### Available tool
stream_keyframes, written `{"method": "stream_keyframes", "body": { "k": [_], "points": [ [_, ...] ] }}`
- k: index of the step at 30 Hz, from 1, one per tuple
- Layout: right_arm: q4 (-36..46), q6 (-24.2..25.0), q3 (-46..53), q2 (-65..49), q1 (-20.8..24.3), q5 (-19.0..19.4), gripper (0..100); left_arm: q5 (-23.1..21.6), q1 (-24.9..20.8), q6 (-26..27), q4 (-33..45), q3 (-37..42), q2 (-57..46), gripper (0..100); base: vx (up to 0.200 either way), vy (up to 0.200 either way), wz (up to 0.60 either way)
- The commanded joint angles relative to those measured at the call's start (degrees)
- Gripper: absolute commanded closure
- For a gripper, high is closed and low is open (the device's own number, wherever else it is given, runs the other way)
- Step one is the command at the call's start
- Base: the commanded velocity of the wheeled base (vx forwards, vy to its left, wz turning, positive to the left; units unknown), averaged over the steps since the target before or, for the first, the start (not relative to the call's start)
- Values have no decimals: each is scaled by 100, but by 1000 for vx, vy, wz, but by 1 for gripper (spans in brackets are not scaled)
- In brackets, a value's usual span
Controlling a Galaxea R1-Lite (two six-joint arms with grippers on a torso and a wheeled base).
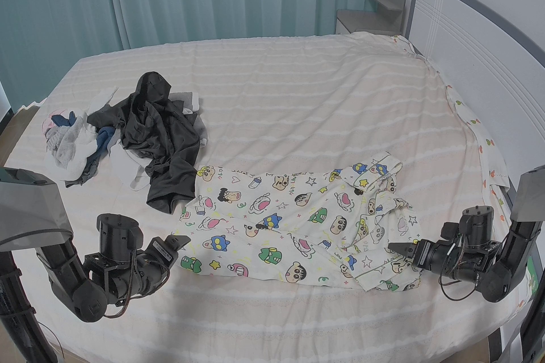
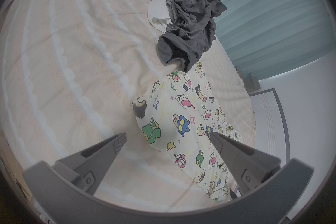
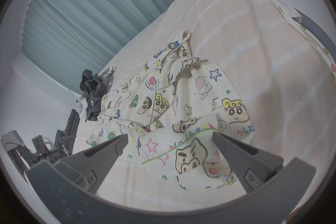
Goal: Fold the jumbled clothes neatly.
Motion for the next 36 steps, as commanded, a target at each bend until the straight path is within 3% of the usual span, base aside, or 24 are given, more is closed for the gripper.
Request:
{"method": "stream_keyframes", "body": {
  "k": [1, 19, 28, 36],
  "points": [
    [66, 0, -220, 54, 14, 13, 0, 2, 0, -2, -2, 5, 6, 0, 0, 0, 0],
    [84, 80, -97, 423, -302, 31, 0, 2, 0, -2, -2, 5, 6, 0, 0, 0, 0],
    [92, 827, -44, 458, -56, 259, 0, 2, -9, -2, -2, 5, 6, 0, 0, 0, 0],
    [84, 1459, -114, 423, -153, 391, 0, -7, -9, -2, -2, 5, 6, 0, 0, 0, 0]
  ]
}}
